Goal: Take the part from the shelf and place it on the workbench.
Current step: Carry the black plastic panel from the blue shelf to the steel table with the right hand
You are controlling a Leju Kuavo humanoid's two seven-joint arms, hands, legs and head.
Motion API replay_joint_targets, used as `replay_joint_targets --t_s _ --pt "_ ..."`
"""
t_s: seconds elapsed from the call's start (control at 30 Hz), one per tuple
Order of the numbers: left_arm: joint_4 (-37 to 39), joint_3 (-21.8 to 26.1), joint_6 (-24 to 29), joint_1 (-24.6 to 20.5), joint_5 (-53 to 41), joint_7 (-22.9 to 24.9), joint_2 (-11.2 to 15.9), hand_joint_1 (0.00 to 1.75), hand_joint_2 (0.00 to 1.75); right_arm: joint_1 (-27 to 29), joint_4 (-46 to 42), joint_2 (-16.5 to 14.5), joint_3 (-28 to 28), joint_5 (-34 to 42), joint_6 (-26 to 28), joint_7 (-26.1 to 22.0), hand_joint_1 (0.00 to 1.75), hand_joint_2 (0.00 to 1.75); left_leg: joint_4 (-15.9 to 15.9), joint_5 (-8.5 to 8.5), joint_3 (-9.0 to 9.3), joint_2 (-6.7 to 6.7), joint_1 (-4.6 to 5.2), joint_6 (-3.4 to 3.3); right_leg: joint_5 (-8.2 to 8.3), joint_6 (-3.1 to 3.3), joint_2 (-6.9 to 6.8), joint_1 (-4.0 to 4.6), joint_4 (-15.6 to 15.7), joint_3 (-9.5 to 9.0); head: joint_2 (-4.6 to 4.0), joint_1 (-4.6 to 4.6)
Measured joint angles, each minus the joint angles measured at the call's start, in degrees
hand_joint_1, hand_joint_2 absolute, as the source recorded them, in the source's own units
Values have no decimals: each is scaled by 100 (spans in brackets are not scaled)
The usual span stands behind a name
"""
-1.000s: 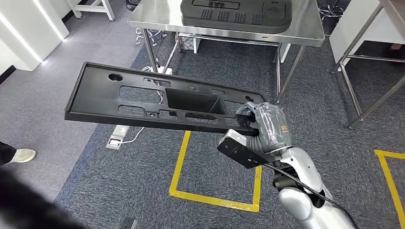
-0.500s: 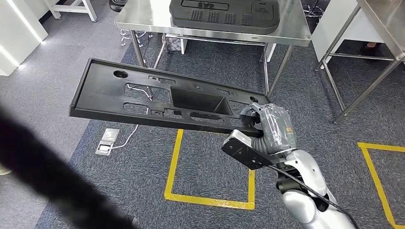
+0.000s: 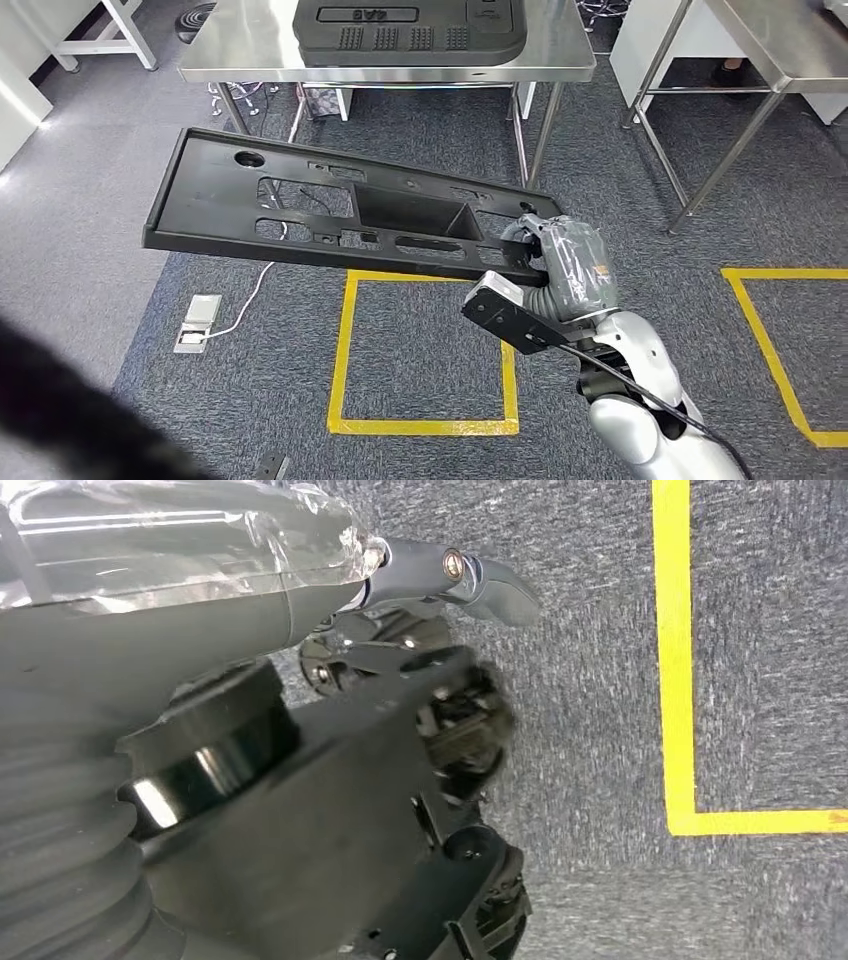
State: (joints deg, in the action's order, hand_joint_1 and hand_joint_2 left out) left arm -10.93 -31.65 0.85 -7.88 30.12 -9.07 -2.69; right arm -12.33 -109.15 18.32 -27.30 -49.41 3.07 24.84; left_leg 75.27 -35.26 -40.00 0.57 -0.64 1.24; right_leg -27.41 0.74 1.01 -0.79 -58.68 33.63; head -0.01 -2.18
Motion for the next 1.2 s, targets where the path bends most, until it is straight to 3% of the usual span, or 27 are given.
replay_joint_targets --t_s 0.03,0.1,0.17,0.27,0.33,0.43,0.47,0.5,0.53,0.6,0.67,0.83,0.93,1.2 --pt "0 0 0 4 0 0 0 0 175 1 0 0 0 1 1 0 175 175 -130 164 14 -11 3 -21 -13 1 50 5 -1 -23 1 -8" --pt "1 0 0 2 0 0 3 0 175 1 0 0 0 1 3 -1 175 175 -865 637 279 -110 8 -86 -52 -12 138 6 -2 -78 1 -25" --pt "1 0 0 1 0 1 10 0 175 -4 1 0 0 2 7 -1 175 175 -1460 872 506 -249 17 -123 -84 -54 218 10 -18 -90 1 -29" --pt "0 -1 0 -4 0 2 14 0 175 -1 2 0 0 1 11 -3 175 175 -1623 862 556 -253 35 -150 -92 -162 308 -13 -6 -64 1 -25" --pt "0 -1 2 -22 -1 0 14 0 175 -6 2 0 2 -6 11 -18 175 175 -1702 882 602 -200 8 -205 -196 -226 218 -11 -145 -17 0 7" --pt "0 0 2 -32 -2 -2 12 0 175 -29 4 0 1 -44 7 -62 175 175 -1744 879 645 -112 0 -268 -653 -297 -16 -14 -1087 447 1 111" --pt "0 0 4 -27 -3 -2 12 0 175 -29 5 0 0 -61 6 -67 175 175 -1739 871 647 -87 2 -274 -746 -314 -37 -20 -1399 623 1 130" --pt "0 0 7 -22 -3 -1 12 0 175 -25 5 0 0 -76 7 -66 175 175 -1733 860 651 -67 2 -275 -738 -326 -46 -28 -1552 724 1 145" --pt "0 0 10 -20 -4 -1 12 0 175 -24 6 0 0 -93 8 -63 175 175 -1726 846 662 -54 0 -269 -609 -333 -52 -37 -1471 707 1 158" --pt "0 -1 13 -23 -7 0 9 0 175 -26 7 0 0 -124 10 -57 175 175 -1701 802 695 -43 -7 -234 -180 -328 -86 -51 -760 394 1 191" --pt "0 -1 13 -34 -9 0 8 0 175 -28 7 0 0 -145 13 -50 175 175 -1662 759 703 -44 7 -179 37 -280 -119 -31 -143 114 1 222" --pt "0 -2 13 -36 -12 2 9 0 175 -15 7 0 0 -170 14 -34 175 175 -1648 724 727 -39 44 -248 25 -191 -98 -17 -4 53 1 192" --pt "0 -2 13 -38 -13 2 9 0 175 -14 7 0 0 -173 14 -34 175 175 -1679 724 761 -38 40 -233 9 -161 -98 -12 -3 35 1 178" --pt "0 -2 17 -38 -19 2 11 0 175 -7 7 0 0 -176 14 -33 175 175 -1680 701 766 -39 65 -224 3 -177 -101 -33 15 15 1 145"
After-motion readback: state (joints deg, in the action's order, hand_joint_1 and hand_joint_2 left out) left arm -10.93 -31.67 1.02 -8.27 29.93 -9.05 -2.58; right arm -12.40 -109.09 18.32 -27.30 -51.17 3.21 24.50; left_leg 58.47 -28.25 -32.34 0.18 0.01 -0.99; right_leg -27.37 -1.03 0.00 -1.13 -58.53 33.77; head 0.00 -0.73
